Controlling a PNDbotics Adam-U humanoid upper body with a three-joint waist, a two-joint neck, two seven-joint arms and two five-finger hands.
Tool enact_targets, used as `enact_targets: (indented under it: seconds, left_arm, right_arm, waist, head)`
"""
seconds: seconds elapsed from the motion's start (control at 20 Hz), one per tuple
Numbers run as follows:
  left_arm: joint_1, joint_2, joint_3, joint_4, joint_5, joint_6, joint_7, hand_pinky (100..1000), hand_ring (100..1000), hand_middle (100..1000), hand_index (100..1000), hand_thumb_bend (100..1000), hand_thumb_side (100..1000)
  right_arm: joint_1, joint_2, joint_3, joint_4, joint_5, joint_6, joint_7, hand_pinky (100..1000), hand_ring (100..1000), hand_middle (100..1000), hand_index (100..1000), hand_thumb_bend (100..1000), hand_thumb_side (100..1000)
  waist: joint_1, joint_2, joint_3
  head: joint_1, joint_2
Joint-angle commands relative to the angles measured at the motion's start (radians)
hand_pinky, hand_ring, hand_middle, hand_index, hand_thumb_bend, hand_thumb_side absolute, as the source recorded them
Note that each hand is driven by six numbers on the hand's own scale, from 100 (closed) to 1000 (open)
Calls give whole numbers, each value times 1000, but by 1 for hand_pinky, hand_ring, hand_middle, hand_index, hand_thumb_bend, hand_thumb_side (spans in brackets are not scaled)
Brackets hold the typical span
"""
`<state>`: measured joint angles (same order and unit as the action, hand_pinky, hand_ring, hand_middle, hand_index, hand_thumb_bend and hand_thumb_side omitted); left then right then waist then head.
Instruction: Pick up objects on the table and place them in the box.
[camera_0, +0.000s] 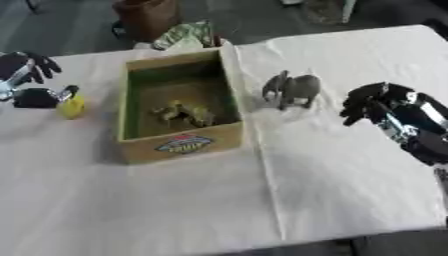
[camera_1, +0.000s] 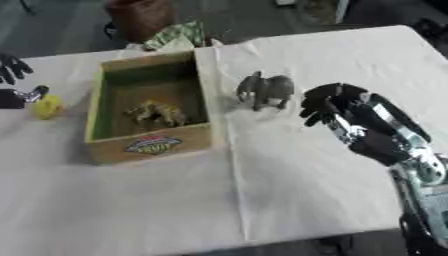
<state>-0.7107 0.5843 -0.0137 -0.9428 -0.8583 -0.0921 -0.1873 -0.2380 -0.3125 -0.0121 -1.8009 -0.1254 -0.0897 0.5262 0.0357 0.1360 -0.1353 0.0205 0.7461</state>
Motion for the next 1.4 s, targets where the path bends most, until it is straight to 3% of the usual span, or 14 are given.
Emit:
enact_targets:
  seconds: [0.05,0.45,0.6,0.75,0.9,1.0,1.2,1.4]
  left_arm:
    - [-20,13,-2,23,-15,13,33,648,610,598,755,379,531]
    - [-16,-20,-10,88,-90,58,107,657,623,618,766,394,520]
    - [-12,-28,-10,102,-111,77,138,634,598,589,744,364,466]
    - [-8,-33,-13,114,-131,86,156,601,557,543,712,312,371]
    - [-7,-33,-15,121,-154,92,164,552,487,468,651,203,167]
    - [-7,-31,-13,122,-167,95,171,514,442,414,600,120,100]
    - [-7,-27,-8,119,-177,104,204,408,310,256,471,100,128]
    - [-9,-20,-1,80,-155,118,288,364,269,202,415,100,143]
  right_arm:
    - [-14,-19,-4,-7,4,-4,3,615,669,648,765,100,492]
    - [-14,-18,-5,-6,8,-8,6,615,669,649,766,100,495]
    - [-14,-17,-5,-6,9,-9,6,615,669,649,766,100,496]
    - [-14,-17,-6,-6,11,-9,7,615,669,649,766,100,497]
    - [-14,-17,-6,-5,11,-9,8,615,669,649,766,100,498]
    - [-14,-17,-7,-5,11,-9,7,615,669,649,766,100,498]
    - [-14,-17,-8,-4,10,-9,7,615,669,650,766,100,499]
    - [-13,-17,-9,-4,10,-8,6,616,669,650,766,100,497]
  waist:
    - [-2,-9,-3]
    - [-3,0,-15]
    - [-3,3,-18]
    - [-2,4,-18]
    - [-2,4,-18]
    - [-2,4,-18]
    - [-1,2,-17]
    - [-2,-1,-16]
  head:
    - [8,-7]
    - [10,-7]
    - [9,-8]
    - [7,-8]
    - [6,-7]
    - [6,-7]
    - [4,-8]
    - [2,-8]
